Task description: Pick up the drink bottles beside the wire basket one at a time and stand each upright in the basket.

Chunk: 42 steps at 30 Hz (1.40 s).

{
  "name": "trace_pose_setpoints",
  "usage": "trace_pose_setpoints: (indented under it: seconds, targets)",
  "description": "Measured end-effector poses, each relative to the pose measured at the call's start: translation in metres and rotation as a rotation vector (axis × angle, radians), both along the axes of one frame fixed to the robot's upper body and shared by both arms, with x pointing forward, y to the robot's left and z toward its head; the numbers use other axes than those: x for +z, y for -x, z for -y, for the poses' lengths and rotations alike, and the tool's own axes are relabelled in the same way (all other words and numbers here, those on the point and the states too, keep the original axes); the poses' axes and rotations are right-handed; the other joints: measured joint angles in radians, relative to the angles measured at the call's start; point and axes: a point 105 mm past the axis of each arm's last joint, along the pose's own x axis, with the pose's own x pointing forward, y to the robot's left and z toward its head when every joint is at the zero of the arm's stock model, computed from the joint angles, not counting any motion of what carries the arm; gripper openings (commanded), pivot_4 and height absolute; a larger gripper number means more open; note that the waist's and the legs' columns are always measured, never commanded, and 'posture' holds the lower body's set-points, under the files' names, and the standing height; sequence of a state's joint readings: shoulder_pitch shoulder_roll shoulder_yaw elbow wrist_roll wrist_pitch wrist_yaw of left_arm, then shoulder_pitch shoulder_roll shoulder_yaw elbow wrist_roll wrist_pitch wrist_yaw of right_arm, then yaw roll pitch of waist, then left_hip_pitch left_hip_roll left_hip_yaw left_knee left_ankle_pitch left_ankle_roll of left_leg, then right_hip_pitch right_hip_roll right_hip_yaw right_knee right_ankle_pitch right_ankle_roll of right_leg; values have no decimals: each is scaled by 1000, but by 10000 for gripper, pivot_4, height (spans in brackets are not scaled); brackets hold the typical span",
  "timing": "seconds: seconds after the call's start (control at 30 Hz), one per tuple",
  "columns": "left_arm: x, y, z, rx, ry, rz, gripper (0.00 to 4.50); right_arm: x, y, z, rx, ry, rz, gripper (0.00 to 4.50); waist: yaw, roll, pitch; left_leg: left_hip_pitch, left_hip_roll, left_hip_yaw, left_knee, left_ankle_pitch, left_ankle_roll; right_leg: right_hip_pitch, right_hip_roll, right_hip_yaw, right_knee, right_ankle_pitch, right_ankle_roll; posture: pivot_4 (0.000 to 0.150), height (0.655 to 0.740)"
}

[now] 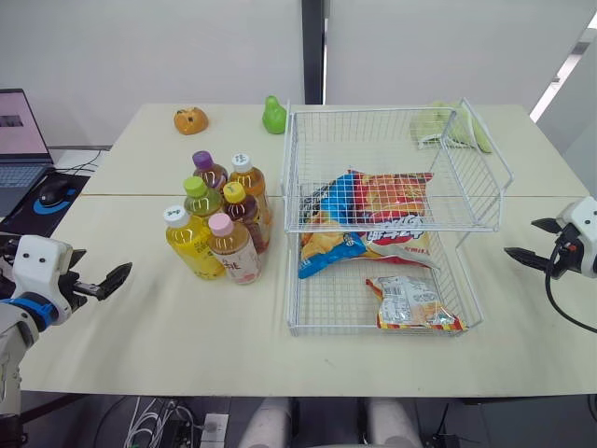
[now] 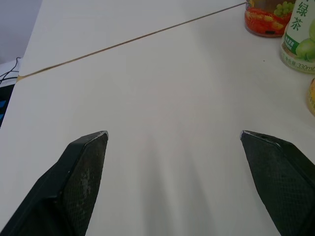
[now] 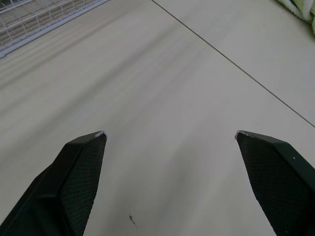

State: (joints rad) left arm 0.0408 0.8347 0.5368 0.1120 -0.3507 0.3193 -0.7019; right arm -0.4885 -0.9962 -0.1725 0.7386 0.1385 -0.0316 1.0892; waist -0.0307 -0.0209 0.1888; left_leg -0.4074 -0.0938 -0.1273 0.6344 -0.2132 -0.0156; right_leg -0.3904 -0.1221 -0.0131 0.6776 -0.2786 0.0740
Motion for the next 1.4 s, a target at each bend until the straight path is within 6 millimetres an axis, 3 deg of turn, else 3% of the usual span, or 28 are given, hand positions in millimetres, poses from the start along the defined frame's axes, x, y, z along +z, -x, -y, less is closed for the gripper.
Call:
trace_pose_setpoints:
  seconds: [0.4, 0.93, 1.1, 1.4]
  targets:
    - [5, 8, 2, -84, 45, -29, 44614, 9, -3, 6, -60, -27, 69, 45000, 0, 0, 0, 3, 1, 2, -5, 0, 0, 0, 0, 1, -2, 0, 0, 1500, 7400]
    - [12, 18, 2, -120, 95, -22, 44614, 20, 7, 7, -38, -35, 81, 45000, 0, 0, 0, 4, 1, 2, -5, 0, 0, 1, 0, 2, -3, 0, 0, 1500, 7400]
    - [17, 17, 11, -149, 106, -17, 44614, 22, 14, 12, -58, -34, 108, 45000, 2, 0, 0, 3, 1, 2, -5, 0, 0, 1, -1, 2, -4, 0, 0, 1500, 7400]
    - [21, 20, 22, -166, 129, -11, 44614, 61, 42, 17, -53, -66, 267, 45000, 3, 0, 0, 3, 2, 2, -6, 0, 0, 1, -1, 2, -4, -1, 0, 1500, 7400]
